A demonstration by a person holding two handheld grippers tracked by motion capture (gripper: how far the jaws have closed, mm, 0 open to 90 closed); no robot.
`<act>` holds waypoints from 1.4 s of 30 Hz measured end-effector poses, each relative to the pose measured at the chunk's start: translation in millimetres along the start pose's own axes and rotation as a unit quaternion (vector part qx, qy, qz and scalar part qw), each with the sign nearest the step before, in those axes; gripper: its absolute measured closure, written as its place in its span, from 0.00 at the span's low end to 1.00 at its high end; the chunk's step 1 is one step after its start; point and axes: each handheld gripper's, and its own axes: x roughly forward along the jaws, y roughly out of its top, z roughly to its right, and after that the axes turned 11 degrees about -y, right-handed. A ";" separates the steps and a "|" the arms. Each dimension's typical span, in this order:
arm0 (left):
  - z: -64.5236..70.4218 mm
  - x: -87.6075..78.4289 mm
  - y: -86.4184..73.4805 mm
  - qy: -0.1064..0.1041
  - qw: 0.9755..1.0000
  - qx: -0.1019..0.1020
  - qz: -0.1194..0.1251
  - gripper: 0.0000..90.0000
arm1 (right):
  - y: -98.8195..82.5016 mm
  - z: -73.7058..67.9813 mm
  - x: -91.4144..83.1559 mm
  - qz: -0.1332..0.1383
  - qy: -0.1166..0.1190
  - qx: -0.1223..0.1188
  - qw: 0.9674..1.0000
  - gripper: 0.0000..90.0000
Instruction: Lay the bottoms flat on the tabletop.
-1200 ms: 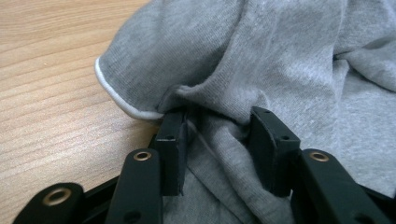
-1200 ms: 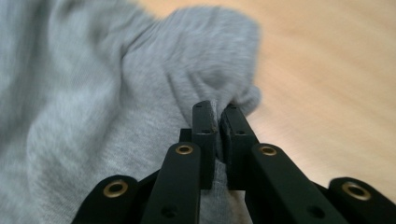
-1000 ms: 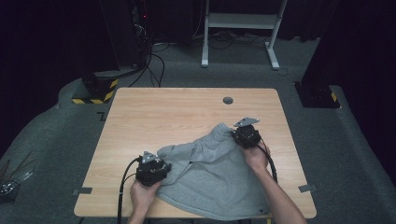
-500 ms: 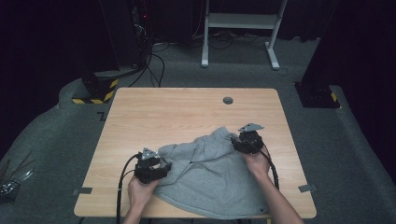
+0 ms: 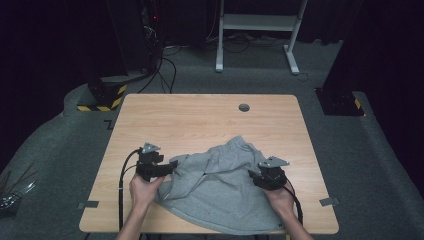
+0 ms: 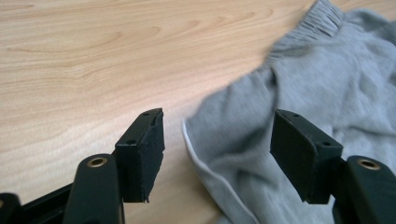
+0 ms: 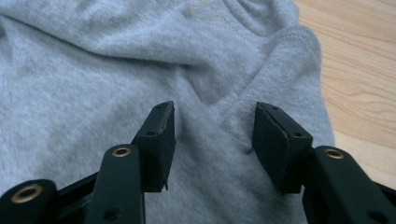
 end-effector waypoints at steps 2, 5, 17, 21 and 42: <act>-6.0 8.3 6.5 -0.005 1.000 -0.016 -0.008 0.39 | -2.8 -3.1 -0.6 0.005 -0.008 -0.013 1.000 0.52; -11.2 24.0 12.9 -0.003 0.999 -0.023 -0.033 0.38 | -4.5 -8.4 -0.6 0.012 -0.023 -0.040 0.999 0.51; -6.3 59.3 8.8 -0.032 0.993 -0.011 -0.114 0.81 | -4.9 -7.0 0.0 0.013 -0.020 -0.035 0.999 0.49; 3.8 48.5 20.1 -0.011 0.996 0.020 -0.088 0.90 | -5.0 -6.9 0.0 0.013 -0.020 -0.036 0.999 0.49; 96.1 73.5 -18.5 -0.052 0.976 0.186 -0.102 0.89 | -4.4 -5.4 1.7 0.014 -0.017 -0.036 0.999 0.49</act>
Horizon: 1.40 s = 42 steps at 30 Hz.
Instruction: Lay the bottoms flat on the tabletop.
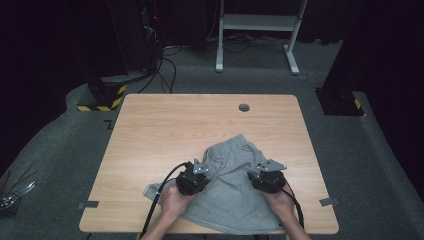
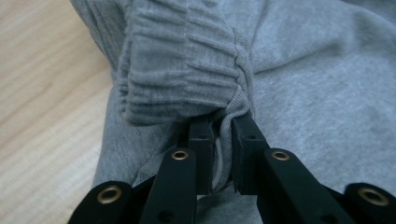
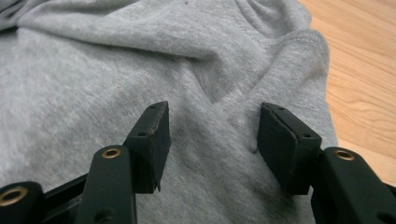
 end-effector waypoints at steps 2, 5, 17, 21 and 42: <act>-6.2 4.6 5.0 0.004 1.000 -0.014 0.004 0.89 | 1.7 3.9 4.0 0.004 -0.002 -0.004 1.000 0.49; -12.1 7.8 9.5 0.002 0.999 -0.029 0.016 0.87 | 5.3 11.0 11.3 0.003 -0.001 -0.003 1.000 0.49; -3.7 -31.5 2.4 -0.011 0.997 -0.045 0.065 0.61 | 9.2 15.4 -4.7 0.008 0.001 0.060 0.998 0.52; -10.7 -35.7 5.7 -0.001 0.996 -0.063 0.061 0.57 | 1.9 3.5 -19.4 0.013 0.028 0.064 0.997 0.52; -67.6 -34.0 54.3 0.136 0.990 -0.037 -0.009 0.91 | -5.3 -7.9 -9.3 -0.017 0.044 0.031 0.998 0.47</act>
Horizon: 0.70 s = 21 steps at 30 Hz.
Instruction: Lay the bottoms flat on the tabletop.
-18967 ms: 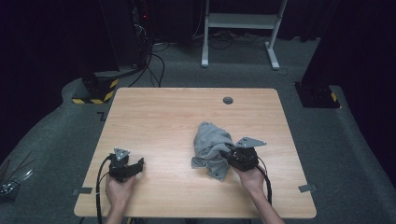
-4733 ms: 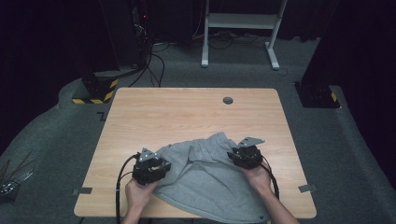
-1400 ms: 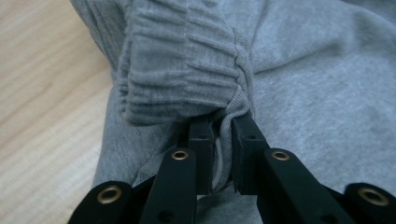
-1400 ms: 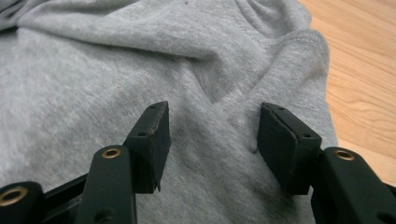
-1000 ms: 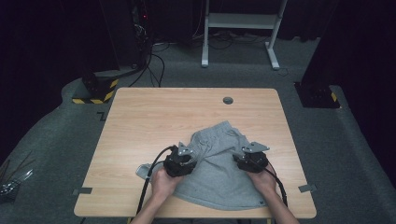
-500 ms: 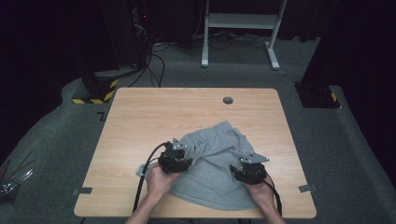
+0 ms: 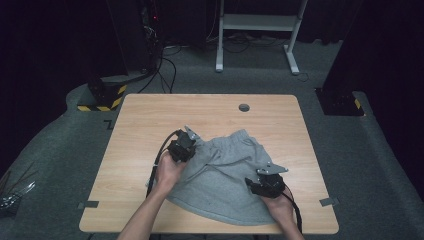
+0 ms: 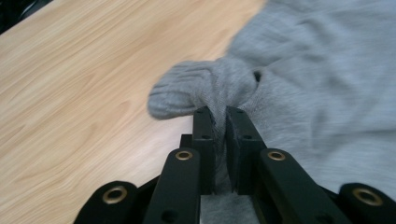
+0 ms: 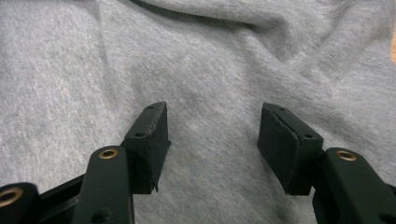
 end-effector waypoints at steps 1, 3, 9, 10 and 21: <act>-6.2 2.0 -2.3 0.012 1.000 -0.010 -0.003 0.90 | 0.0 0.0 0.0 0.000 0.000 0.000 1.000 0.47; -11.8 3.7 -4.9 0.020 1.000 -0.023 -0.004 0.81 | 0.0 0.1 0.0 0.000 0.000 0.000 1.000 0.47; -3.9 -10.4 -19.1 -0.012 0.999 -0.033 0.030 0.58 | 0.0 0.0 0.0 0.000 0.000 0.000 1.000 0.47; 2.6 -13.0 -20.6 -0.022 0.999 -0.025 0.032 0.57 | 0.0 0.0 0.0 0.000 0.000 0.000 1.000 0.47; 20.2 17.4 -46.6 -0.062 0.997 -0.032 -0.040 0.58 | 0.0 -0.1 0.2 0.001 -0.001 0.000 1.000 0.47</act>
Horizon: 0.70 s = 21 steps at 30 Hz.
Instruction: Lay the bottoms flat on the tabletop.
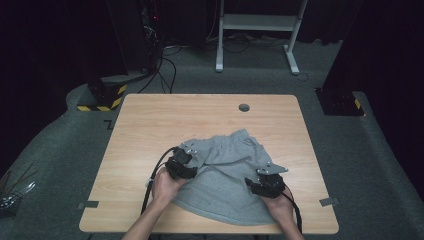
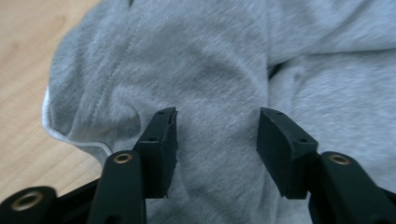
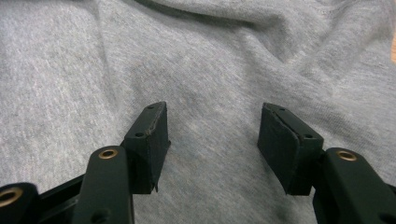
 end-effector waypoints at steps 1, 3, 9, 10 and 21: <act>0.0 0.0 0.0 0.000 1.000 0.000 0.000 0.68 | 0.0 0.0 0.0 0.000 0.000 0.000 1.000 0.47; -3.9 0.8 1.4 -0.010 1.000 -0.004 0.002 0.75 | 0.0 0.0 0.0 0.000 0.000 0.000 1.000 0.47; -13.4 -7.5 13.7 0.017 1.000 0.011 -0.003 0.97 | 0.0 0.0 0.0 0.000 0.000 -0.001 1.000 0.47; -15.0 -8.8 15.4 0.024 1.000 0.011 -0.001 0.97 | 0.0 0.0 0.0 0.000 0.000 0.000 1.000 0.47; -18.2 -22.7 16.8 0.060 0.997 0.001 0.057 0.62 | 0.5 0.8 0.9 0.000 0.002 0.000 1.000 0.47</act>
